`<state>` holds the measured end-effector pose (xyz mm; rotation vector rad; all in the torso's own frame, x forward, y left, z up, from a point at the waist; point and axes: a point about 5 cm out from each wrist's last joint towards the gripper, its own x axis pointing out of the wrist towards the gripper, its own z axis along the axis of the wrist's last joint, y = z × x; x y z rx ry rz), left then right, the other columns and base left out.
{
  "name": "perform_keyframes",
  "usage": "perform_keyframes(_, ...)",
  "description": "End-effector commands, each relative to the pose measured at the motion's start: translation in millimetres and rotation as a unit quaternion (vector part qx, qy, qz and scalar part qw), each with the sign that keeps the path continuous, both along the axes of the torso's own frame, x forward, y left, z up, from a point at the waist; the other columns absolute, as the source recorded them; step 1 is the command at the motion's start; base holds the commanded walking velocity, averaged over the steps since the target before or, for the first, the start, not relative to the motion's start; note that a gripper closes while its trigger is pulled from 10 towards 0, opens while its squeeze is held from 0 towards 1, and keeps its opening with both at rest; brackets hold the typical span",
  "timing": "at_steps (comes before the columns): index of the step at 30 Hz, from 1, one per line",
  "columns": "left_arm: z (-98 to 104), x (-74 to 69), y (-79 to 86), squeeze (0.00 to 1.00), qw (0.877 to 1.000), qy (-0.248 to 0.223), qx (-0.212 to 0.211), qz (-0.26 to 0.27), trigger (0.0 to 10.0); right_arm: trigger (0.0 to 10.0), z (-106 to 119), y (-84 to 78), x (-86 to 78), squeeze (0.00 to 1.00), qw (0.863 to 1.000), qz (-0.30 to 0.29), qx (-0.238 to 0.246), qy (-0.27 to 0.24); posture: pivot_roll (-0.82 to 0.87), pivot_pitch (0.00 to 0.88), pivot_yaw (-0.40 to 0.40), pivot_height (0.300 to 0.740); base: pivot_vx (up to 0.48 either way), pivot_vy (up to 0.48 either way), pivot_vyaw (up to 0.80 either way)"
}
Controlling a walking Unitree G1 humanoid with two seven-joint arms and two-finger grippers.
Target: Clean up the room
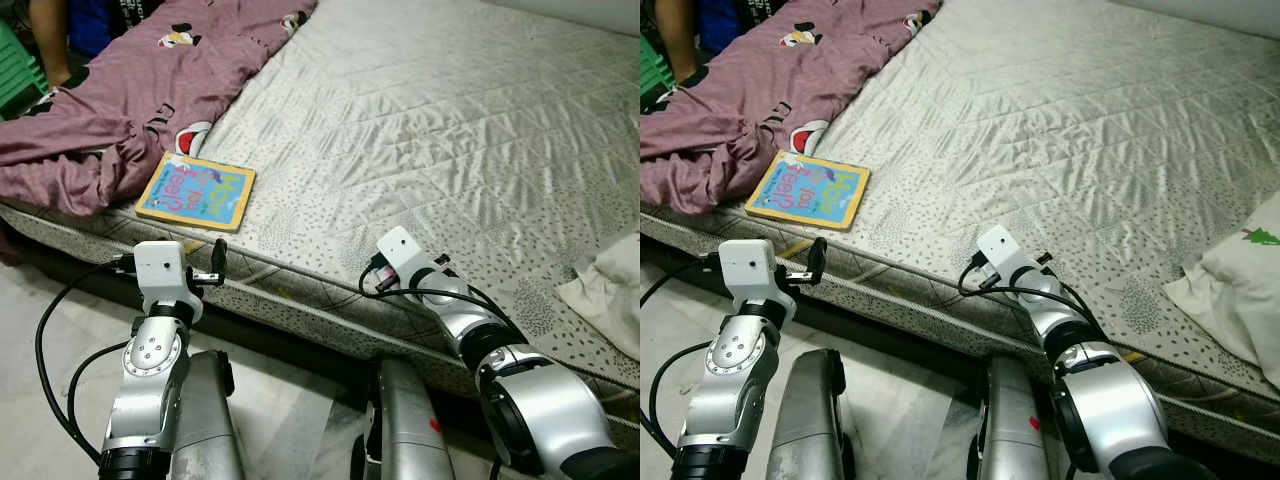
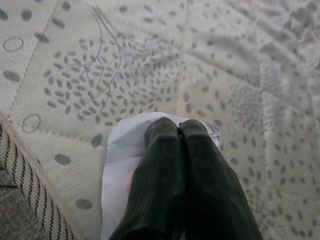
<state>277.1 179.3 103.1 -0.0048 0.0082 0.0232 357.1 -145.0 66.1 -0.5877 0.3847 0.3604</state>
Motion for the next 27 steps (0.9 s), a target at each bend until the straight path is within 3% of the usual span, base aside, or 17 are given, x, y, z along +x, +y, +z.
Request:
perform_keyframes(1,-0.1,1.3,-1.0,0.0,1.0,-0.002,0.009,-0.004,10.0,0.0,-1.9,-0.9,-1.2,0.0,1.0,0.003,-0.005,0.001,0.13,0.028,-0.077,0.531,0.0,0.0,0.0)
perform_keyframes(2,0.0,1.4,-0.9,0.0,1.0,-0.003,0.009,-0.003,10.0,0.0,-0.3,-0.9,-0.4,0.0,1.0,0.002,-0.002,-0.004,0.13,0.028,-0.077,0.531,0.0,0.0,0.0)
perform_keyframes(3,1.3,1.8,-0.3,0.0,1.0,-0.008,0.009,0.002,10.0,0.0,6.1,0.6,3.2,0.0,0.999,-0.014,0.04,-0.015,0.13,0.018,-0.078,0.531,0.0,0.0,0.0)
perform_keyframes(5,2.8,2.4,0.6,0.0,1.0,-0.014,0.009,0.006,10.0,0.0,13.0,3.8,7.0,0.0,0.995,-0.027,0.093,-0.023,0.12,0.01,-0.077,0.531,0.0,0.0,0.0)
perform_keyframes(6,2.8,2.4,0.6,0.0,1.0,-0.014,0.009,0.006,10.0,0.0,13.0,3.8,7.0,0.0,0.995,-0.027,0.093,-0.023,0.12,0.01,-0.077,0.531,0.0,0.0,0.0)
perform_keyframes(7,4.7,2.9,2.1,0.0,1.0,-0.021,0.006,0.014,10.0,0.0,18.5,9.0,9.4,0.0,0.99,-0.026,0.133,-0.027,0.12,0.001,-0.074,0.531,0.0,0.0,0.0)
perform_keyframes(8,8.8,3.4,4.6,0.0,0.999,-0.036,-0.002,0.026,10.0,0.0,30.0,18.8,13.7,0.0,0.977,-0.02,0.207,-0.039,0.11,0.0,-0.073,0.531,0.0,0.0,0.0)
perform_keyframes(9,9.9,3.7,5.8,0.0,0.999,-0.037,-0.005,0.034,10.0,0.0,35.2,24.2,14.9,0.0,0.968,-0.015,0.246,-0.045,0.11,0.0,-0.073,0.531,0.0,0.0,0.0)
perform_keyframes(11,10.3,3.8,6.5,0.0,0.999,-0.037,-0.007,0.038,10.0,0.0,38.1,27.2,15.4,0.0,0.962,-0.011,0.268,-0.048,0.11,0.0,-0.073,0.531,0.0,0.0,0.0)
perform_keyframes(13,9.6,3.0,7.7,0.0,0.998,-0.036,-0.014,0.05,10.0,0.0,45.0,39.2,11.8,0.0,0.939,0.006,0.338,-0.06,0.09,0.0,-0.07,0.531,0.0,0.0,0.0)
perform_keyframes(14,9.6,3.0,7.7,0.0,0.998,-0.036,-0.014,0.05,10.0,0.0,45.0,39.2,11.8,0.0,0.939,0.006,0.338,-0.06,0.09,0.0,-0.07,0.531,0.0,0.0,0.0)
perform_keyframes(16,7.1,2.1,7.8,0.0,0.998,-0.033,-0.017,0.051,10.0,0.0,50.3,47.3,5.9,0.0,0.92,0.011,0.384,-0.077,0.09,0.0,-0.064,0.531,0.0,0.0,0.0)
perform_keyframes(17,6.1,2.0,7.4,0.0,0.998,-0.031,-0.019,0.049,10.0,1.3,52.3,50.3,3.1,0.0,0.916,0.018,0.392,-0.084,0.09,0.0,-0.064,0.531,0.0,0.0,0.0)
perform_keyframes(18,5.7,2.6,7.0,0.0,0.998,-0.03,-0.02,0.047,10.0,10.0,54.0,53.0,1.3,0.0,0.913,0.02,0.398,-0.09,0.08,0.0,-0.058,0.531,0.0,0.0,0.0)
perform_keyframes(20,6.1,4.0,5.6,0.0,0.998,-0.031,-0.019,0.041,10.0,10.0,57.4,54.7,-0.2,0.0,0.903,0.014,0.416,-0.104,0.08,0.0,-0.056,0.531,0.0,0.0,0.0)
perform_keyframes(27,8.1,7.8,1.0,0.0,0.999,-0.035,-0.018,0.03,10.0,10.0,63.0,54.8,2.3,0.0,0.893,0.002,0.43,-0.131,0.07,0.0,-0.054,0.554,0.0,0.0,0.0)
